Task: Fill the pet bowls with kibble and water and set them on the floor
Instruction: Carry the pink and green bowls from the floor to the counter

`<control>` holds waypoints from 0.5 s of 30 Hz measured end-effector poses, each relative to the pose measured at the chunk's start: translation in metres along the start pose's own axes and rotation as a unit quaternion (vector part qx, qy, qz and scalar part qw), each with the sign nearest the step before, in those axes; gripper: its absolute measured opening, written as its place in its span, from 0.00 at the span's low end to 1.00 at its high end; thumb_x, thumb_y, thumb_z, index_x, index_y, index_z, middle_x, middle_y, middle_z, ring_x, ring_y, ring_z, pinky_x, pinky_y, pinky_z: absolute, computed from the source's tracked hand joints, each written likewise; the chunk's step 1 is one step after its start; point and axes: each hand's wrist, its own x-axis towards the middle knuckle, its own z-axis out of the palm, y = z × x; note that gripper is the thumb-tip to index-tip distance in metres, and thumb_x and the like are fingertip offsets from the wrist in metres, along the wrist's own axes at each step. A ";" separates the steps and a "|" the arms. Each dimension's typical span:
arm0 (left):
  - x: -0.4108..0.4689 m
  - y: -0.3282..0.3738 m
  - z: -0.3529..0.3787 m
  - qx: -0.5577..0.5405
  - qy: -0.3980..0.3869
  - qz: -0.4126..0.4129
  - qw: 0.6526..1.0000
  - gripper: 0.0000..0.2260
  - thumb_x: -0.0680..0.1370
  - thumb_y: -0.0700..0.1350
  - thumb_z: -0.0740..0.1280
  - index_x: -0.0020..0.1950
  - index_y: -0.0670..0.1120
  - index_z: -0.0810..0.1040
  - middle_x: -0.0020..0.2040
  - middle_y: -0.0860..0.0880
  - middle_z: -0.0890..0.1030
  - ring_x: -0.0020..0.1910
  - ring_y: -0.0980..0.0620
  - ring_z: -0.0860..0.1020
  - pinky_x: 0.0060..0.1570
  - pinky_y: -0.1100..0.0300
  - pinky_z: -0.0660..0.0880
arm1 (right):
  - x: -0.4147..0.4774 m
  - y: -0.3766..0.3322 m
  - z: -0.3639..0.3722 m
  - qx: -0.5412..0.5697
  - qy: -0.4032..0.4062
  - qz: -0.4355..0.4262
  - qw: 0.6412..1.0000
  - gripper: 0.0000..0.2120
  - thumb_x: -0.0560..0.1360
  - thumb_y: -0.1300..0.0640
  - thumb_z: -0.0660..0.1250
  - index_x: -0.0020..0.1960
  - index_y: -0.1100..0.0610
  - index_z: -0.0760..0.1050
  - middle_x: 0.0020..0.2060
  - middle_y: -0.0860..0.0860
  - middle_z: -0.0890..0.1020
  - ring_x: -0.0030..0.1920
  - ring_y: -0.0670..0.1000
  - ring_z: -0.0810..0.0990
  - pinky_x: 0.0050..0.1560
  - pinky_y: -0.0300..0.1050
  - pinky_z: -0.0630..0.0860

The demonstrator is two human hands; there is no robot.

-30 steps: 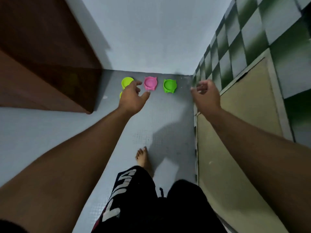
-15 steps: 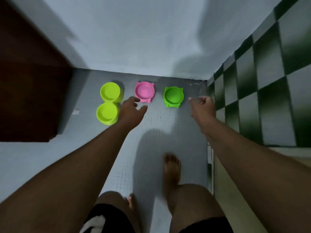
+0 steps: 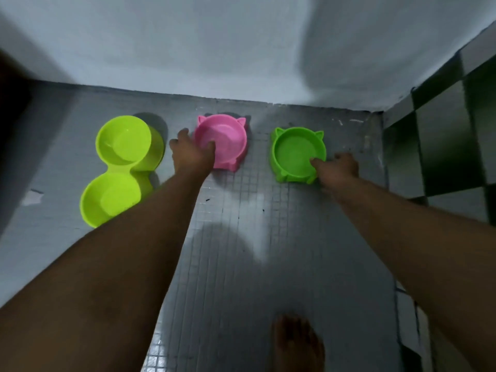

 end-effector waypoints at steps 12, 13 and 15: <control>0.011 -0.010 0.001 -0.001 0.005 -0.031 1.000 0.17 0.72 0.44 0.69 0.58 0.39 0.80 0.56 0.39 0.81 0.50 0.40 0.82 0.45 0.51 0.77 | 0.017 -0.008 0.030 -0.006 0.052 0.067 0.996 0.12 0.76 0.58 0.63 0.56 0.61 0.79 0.55 0.60 0.81 0.56 0.60 0.81 0.57 0.57 0.79; 0.010 -0.010 0.000 -0.004 0.007 -0.021 1.000 0.16 0.74 0.44 0.69 0.59 0.38 0.79 0.56 0.39 0.82 0.50 0.40 0.82 0.44 0.52 0.75 | 0.016 -0.009 0.030 0.004 0.071 0.060 0.996 0.13 0.78 0.60 0.60 0.59 0.62 0.77 0.58 0.61 0.80 0.58 0.62 0.80 0.60 0.56 0.78; 0.009 -0.011 -0.001 -0.017 0.011 -0.009 1.000 0.14 0.76 0.44 0.69 0.59 0.38 0.77 0.55 0.40 0.82 0.52 0.40 0.81 0.43 0.54 0.71 | 0.005 -0.016 0.023 0.014 0.080 0.046 0.996 0.15 0.82 0.61 0.55 0.64 0.65 0.74 0.63 0.62 0.77 0.62 0.62 0.78 0.64 0.53 0.73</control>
